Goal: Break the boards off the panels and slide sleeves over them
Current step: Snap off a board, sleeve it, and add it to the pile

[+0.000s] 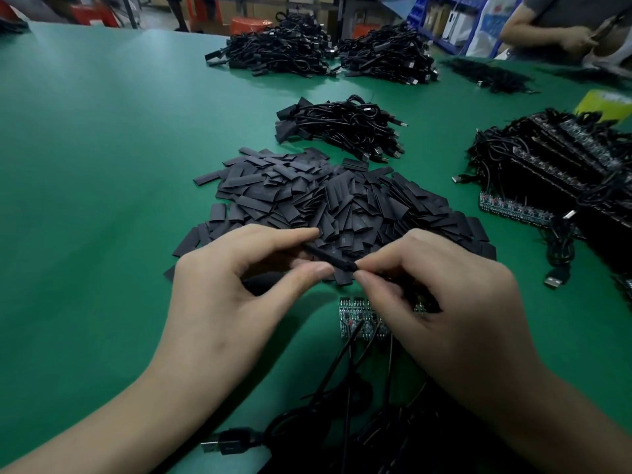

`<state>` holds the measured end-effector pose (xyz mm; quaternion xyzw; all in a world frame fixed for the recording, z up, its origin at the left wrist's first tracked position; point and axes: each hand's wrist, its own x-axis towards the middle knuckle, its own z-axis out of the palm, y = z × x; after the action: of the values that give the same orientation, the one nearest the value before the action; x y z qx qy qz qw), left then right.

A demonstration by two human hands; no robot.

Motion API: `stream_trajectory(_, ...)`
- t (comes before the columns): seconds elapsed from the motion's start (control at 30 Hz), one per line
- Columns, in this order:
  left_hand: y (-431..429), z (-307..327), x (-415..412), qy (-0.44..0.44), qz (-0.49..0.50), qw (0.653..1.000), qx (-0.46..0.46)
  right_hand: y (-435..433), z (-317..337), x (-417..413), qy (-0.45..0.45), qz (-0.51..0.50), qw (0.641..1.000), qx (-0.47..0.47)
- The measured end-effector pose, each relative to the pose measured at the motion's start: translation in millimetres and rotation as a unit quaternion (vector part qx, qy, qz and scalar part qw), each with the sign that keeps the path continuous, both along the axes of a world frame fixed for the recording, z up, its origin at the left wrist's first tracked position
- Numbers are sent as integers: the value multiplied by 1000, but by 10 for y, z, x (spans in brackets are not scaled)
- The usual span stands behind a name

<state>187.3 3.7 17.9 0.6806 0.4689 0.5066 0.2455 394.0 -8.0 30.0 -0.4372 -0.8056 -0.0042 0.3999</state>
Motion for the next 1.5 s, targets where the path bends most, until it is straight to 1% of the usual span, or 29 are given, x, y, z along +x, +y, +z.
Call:
stream_trajectory(0.1, -15, -10, 12, -13, -25, 1000, -8, -8, -16, -7, -27, 11, 999, 28)
stream_trajectory(0.2, -9, 11, -12, 15, -28, 999, 9, -14, -23, -25, -34, 17, 999, 34)
stream_trajectory(0.27, 4, 24, -26, 37, -27, 999, 22, -17, -21, -20, -18, 22, 1000, 14)
stream_trajectory(0.4, 0, 46, -23, 44, -30, 998, 37, -41, 11, -18, 21, 48, 998, -46)
stream_trajectory(0.5, -14, 82, -23, 95, -25, 993, 68, -30, 25, -20, 62, 51, 994, -70)
stream_trajectory(0.6, -26, 102, -19, 125, -20, 988, 92, -7, 26, -12, 51, 45, 995, -70)
stream_trajectory(0.73, -36, 107, -22, 138, -33, 984, 107, 14, 29, 22, 30, 53, 996, -58)
stream_trajectory(0.87, -28, 98, -29, 139, -37, 984, 103, 24, 25, 31, 8, 47, 997, -53)
stream_trajectory(0.97, -17, 93, -38, 131, -23, 987, 93, 44, 26, 54, -3, 58, 993, -101)
stream_trajectory(1.03, -1, 90, -53, 102, -4, 992, 75, 84, 34, 97, -28, 64, 988, -136)
stream_trajectory(1.13, 35, 77, -87, 49, 30, 997, 50, 146, 39, 171, -62, 72, 983, -156)
stream_trajectory(1.2, 50, 69, -100, 33, 48, 998, 36, 164, 40, 192, -72, 81, 981, -163)
stream_trajectory(1.33, 70, 50, -111, 39, 71, 996, 21, 179, 80, 186, -85, 74, 981, -155)
stream_trajectory(1.43, 82, 31, -121, 68, 77, 995, 8, 222, 226, 279, -50, 31, 988, -144)
stream_trajectory(1.5, 69, 27, -106, 111, 74, 991, 7, 307, 408, 374, -29, 1, 990, -135)
